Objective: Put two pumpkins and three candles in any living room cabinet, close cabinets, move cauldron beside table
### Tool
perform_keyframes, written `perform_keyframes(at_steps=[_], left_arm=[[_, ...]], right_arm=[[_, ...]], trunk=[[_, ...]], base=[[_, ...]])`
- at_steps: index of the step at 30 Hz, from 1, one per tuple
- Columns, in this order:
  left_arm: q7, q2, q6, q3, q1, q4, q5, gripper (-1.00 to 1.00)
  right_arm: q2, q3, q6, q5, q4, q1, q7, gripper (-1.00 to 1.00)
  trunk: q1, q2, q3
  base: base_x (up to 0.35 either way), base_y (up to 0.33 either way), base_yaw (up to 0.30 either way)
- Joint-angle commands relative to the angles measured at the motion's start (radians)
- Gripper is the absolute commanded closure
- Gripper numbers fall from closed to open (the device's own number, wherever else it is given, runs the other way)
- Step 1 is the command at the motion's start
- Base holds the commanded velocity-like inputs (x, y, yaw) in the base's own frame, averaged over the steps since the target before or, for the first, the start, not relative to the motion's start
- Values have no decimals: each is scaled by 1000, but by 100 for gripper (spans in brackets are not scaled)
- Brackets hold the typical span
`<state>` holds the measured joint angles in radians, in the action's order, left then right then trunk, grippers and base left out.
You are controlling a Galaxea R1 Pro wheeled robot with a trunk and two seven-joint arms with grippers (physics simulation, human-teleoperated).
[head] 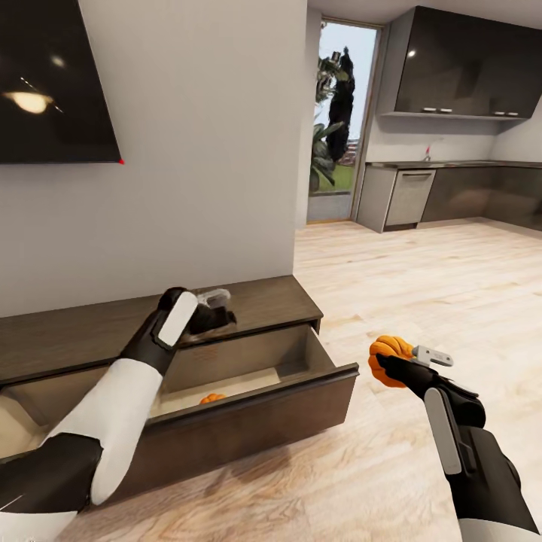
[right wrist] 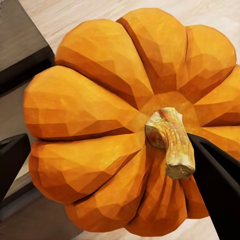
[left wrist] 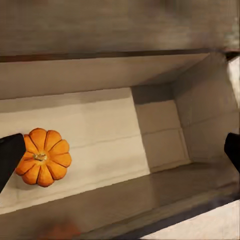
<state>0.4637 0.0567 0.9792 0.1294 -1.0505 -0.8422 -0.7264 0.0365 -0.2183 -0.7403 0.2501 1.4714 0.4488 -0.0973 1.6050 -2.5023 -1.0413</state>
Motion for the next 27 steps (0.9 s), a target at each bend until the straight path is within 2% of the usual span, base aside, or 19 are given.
perform_keyframes(at_steps=[1, 3, 4, 5, 6, 7, 9, 10, 13, 15, 17, 20, 21, 25, 27], left_arm=[[11, -48, 31, 3, 0, -147, -164, -100], [13, -89, 38, 13, 8, -251, -278, -100], [14, -98, 39, 16, 14, -279, -301, -100], [21, -117, 40, 25, 27, -336, -339, -100], [41, -132, 41, 36, 41, -398, -365, -100], [56, -138, 41, 42, 48, -431, -375, -100], [139, -155, 42, 73, 78, -554, -400, -100], [181, -161, 42, 87, 93, -595, -407, -100], [234, -176, 41, 107, 140, -671, -415, -100], [247, -185, 40, 111, 171, -711, -417, -100], [256, -209, 39, 114, 203, -754, -418, -100], [260, -248, 34, 116, 222, -770, -418, -100], [263, -275, 30, 116, 230, -774, -418, -100], [264, -300, 26, 117, 267, -776, -417, -100], [264, -303, 13, 117, 280, -777, -416, -100]], right_arm=[[0, 3, -4, 11, 1, 1, -10, 100], [1, 4, -4, 11, 1, 1, -10, 100], [1, 4, -4, 11, 1, 1, -10, 100], [1, 4, -3, 10, 0, 1, -10, 100], [1, 5, -3, 10, 0, 1, -10, 100], [1, 5, -2, 10, 0, 1, -10, 100], [0, 8, 6, 9, -1, 1, -10, 100], [0, 12, 10, 9, -1, 1, -10, 100], [0, 19, 14, 9, 0, 1, -10, 100], [0, 21, 16, 10, 0, 1, -10, 100], [0, 23, 17, 10, 1, 1, -12, 100], [0, 22, 18, 8, 3, 1, -13, 100], [1, 21, 18, 8, 6, 1, -13, 100], [3, 19, 18, 8, 10, 1, -13, 100], [4, 17, 18, 8, 10, 1, -13, 100]], trunk=[[0, 0, -1], [0, 0, -1], [0, 0, -1], [0, 0, -1], [0, 0, -1], [0, 0, -1], [0, 0, -1], [0, 0, -1], [0, 0, -1], [0, 0, -1], [0, 0, -1], [0, 0, -1], [0, 0, -1], [0, 0, -1], [0, 0, -1]], base=[[0, 0, 0], [0, 0, 0], [0, 0, 0], [0, 0, 0], [0, 0, 0], [0, 0, 0], [0, 0, 0], [0, 0, 0], [0, 0, 0], [0, 0, 0], [0, 0, 0], [0, 0, 0], [0, 0, 0], [0, 0, 0], [0, 0, 0]])
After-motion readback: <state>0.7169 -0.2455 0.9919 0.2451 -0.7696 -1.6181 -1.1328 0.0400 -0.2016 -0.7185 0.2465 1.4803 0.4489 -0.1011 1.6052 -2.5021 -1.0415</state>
